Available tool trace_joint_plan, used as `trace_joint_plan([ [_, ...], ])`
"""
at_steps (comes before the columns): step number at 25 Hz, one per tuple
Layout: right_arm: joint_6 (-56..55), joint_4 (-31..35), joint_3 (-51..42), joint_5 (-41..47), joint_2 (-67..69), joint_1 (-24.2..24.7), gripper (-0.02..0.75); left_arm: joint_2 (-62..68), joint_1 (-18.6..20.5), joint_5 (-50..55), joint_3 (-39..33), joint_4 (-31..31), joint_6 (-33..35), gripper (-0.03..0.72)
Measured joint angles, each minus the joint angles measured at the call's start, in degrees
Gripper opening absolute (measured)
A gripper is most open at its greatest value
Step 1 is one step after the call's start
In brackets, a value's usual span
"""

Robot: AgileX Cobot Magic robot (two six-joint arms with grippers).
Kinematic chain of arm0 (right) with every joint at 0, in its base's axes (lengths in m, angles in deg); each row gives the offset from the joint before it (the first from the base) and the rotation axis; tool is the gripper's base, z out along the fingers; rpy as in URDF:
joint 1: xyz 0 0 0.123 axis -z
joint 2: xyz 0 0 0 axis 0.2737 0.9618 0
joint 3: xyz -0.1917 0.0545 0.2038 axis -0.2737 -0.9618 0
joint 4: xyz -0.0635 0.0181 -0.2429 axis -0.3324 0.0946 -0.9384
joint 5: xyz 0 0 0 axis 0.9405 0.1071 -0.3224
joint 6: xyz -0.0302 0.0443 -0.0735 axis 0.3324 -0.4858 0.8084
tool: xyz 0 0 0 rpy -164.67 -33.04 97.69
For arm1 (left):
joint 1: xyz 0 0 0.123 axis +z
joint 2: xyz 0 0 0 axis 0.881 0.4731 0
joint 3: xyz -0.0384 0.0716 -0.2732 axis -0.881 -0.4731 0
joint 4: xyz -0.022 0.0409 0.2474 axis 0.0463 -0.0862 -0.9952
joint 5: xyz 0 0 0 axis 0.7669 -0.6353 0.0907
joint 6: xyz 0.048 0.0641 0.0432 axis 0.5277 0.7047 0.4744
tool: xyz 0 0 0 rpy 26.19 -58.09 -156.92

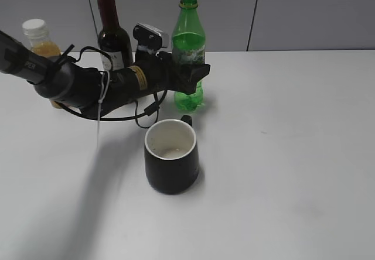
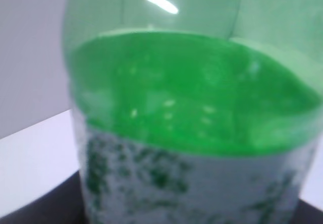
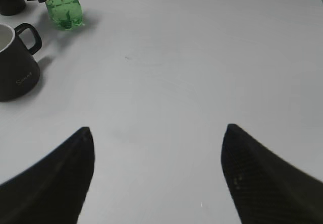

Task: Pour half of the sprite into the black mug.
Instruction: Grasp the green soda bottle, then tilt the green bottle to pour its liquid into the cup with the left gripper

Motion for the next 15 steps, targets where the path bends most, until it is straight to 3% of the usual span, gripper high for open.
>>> trace_joint_plan([
  [9, 0.0, 0.0, 0.0, 0.0, 0.0, 0.0, 0.592, -3.6, 0.0, 7.7, -0.7, -1.1, 0.0, 0.449],
  [15, 0.0, 0.0, 0.0, -0.1, 0.0, 0.0, 0.592, -11.0, 0.2, 6.2, -8.2, -0.6, 0.1, 0.449],
])
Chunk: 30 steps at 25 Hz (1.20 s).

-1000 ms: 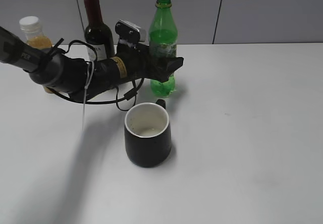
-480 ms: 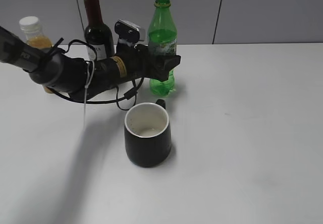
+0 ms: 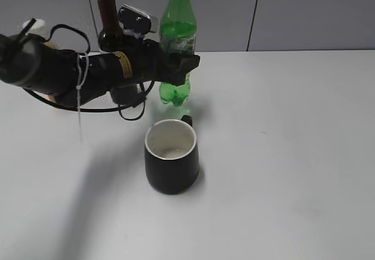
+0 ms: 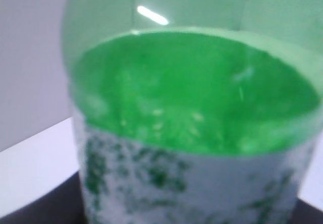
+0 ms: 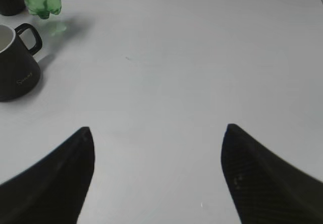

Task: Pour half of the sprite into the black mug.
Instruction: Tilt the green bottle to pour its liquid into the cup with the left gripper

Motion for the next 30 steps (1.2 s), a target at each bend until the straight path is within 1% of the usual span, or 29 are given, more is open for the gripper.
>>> trace_joint_plan([
  [3, 0.0, 0.0, 0.0, 0.0, 0.0, 0.0, 0.592, -3.9, 0.0, -1.3, -5.7, 1.1, 2.0, 0.449],
  [6, 0.0, 0.0, 0.0, 0.0, 0.0, 0.0, 0.592, -7.3, 0.0, -2.7, -10.7, 3.7, 6.1, 0.449],
  [10, 0.0, 0.0, 0.0, 0.0, 0.0, 0.0, 0.592, -11.6, 0.9, -3.6, -16.8, 6.2, 8.1, 0.449],
  [15, 0.0, 0.0, 0.0, 0.0, 0.0, 0.0, 0.592, -17.7, 3.6, -3.7, -25.4, 11.1, 13.8, 0.449],
  [19, 0.0, 0.0, 0.0, 0.0, 0.0, 0.0, 0.592, -22.5, 6.8, -3.8, -32.5, 14.1, 15.7, 0.449],
  [21, 0.0, 0.0, 0.0, 0.0, 0.0, 0.0, 0.592, -24.6, 7.6, -3.8, -36.0, 16.8, 17.9, 0.449],
  [24, 0.0, 0.0, 0.0, 0.0, 0.0, 0.0, 0.592, -27.2, 8.0, -3.7, -40.1, 21.9, 22.4, 0.449],
  [28, 0.0, 0.0, 0.0, 0.0, 0.0, 0.0, 0.592, -29.9, 8.0, -3.3, -44.1, 26.0, 25.1, 0.449],
  [30, 0.0, 0.0, 0.0, 0.0, 0.0, 0.0, 0.592, -30.9, 7.8, -2.4, -45.3, 27.9, 27.9, 0.449],
])
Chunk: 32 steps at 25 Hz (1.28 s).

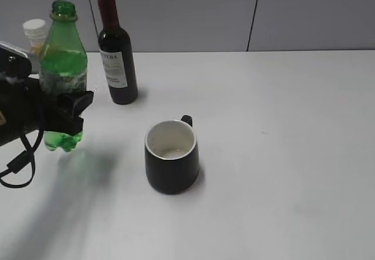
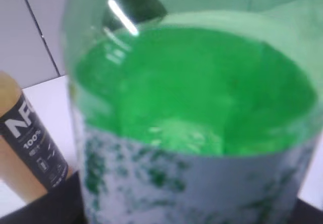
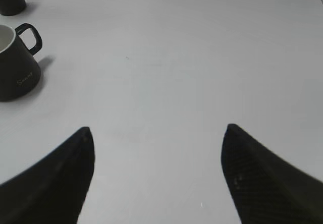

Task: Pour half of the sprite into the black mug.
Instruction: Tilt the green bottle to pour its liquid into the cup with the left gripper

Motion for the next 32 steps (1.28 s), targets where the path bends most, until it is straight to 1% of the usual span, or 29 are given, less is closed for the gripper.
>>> trace_joint_plan([
  [4, 0.0, 0.0, 0.0, 0.0, 0.0, 0.0, 0.592, -0.9, -1.9, 5.0, -0.6, 5.0, 7.7, 0.449],
  [7, 0.0, 0.0, 0.0, 0.0, 0.0, 0.0, 0.592, -0.9, -4.7, 6.5, -0.7, 9.1, 13.8, 0.449],
  [9, 0.0, 0.0, 0.0, 0.0, 0.0, 0.0, 0.592, -0.9, -6.7, 6.5, -0.7, 14.7, 20.4, 0.449],
  [11, 0.0, 0.0, 0.0, 0.0, 0.0, 0.0, 0.592, -0.9, -8.5, 6.4, -0.7, 22.7, 29.0, 0.449],
  [13, 0.0, 0.0, 0.0, 0.0, 0.0, 0.0, 0.592, -0.9, -9.1, 6.2, -0.7, 26.8, 34.9, 0.449],
  [17, 0.0, 0.0, 0.0, 0.0, 0.0, 0.0, 0.592, -0.9, -9.4, 5.6, -0.7, 29.0, 41.1, 0.449],
  [20, 0.0, 0.0, 0.0, 0.0, 0.0, 0.0, 0.592, -0.9, -10.4, 4.7, -0.7, 30.4, 47.5, 0.449],
  [24, 0.0, 0.0, 0.0, 0.0, 0.0, 0.0, 0.592, -0.9, -11.7, 3.9, -0.7, 35.1, 57.5, 0.449],
  [29, 0.0, 0.0, 0.0, 0.0, 0.0, 0.0, 0.592, -0.9, -11.9, 1.7, -0.7, 37.4, 65.1, 0.449],
  [32, 0.0, 0.0, 0.0, 0.0, 0.0, 0.0, 0.592, -0.9, -13.2, -0.2, -0.7, 40.1, 71.4, 0.449],
])
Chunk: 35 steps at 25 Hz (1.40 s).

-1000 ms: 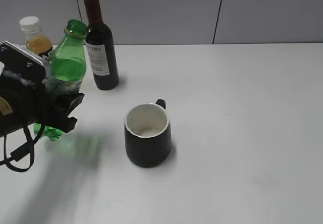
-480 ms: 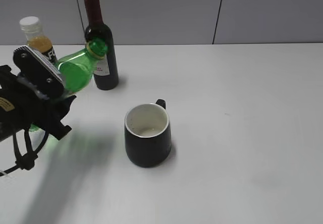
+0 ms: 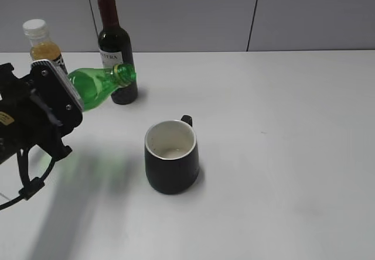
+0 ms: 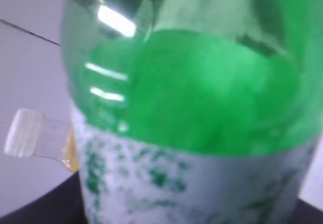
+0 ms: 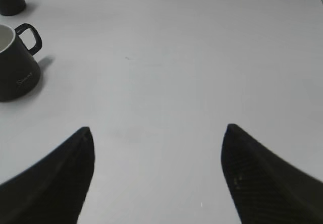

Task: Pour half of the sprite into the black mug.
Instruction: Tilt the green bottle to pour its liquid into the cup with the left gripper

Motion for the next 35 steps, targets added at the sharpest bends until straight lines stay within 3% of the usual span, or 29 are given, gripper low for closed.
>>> trace_joint_plan([
  [23, 0.0, 0.0, 0.0, 0.0, 0.0, 0.0, 0.592, 1.9, -4.7, -8.7, 1.3, 8.8, 24.9, 0.449],
  [35, 0.0, 0.0, 0.0, 0.0, 0.0, 0.0, 0.592, 5.9, -7.2, -10.9, 1.6, 8.8, 29.0, 0.449],
])
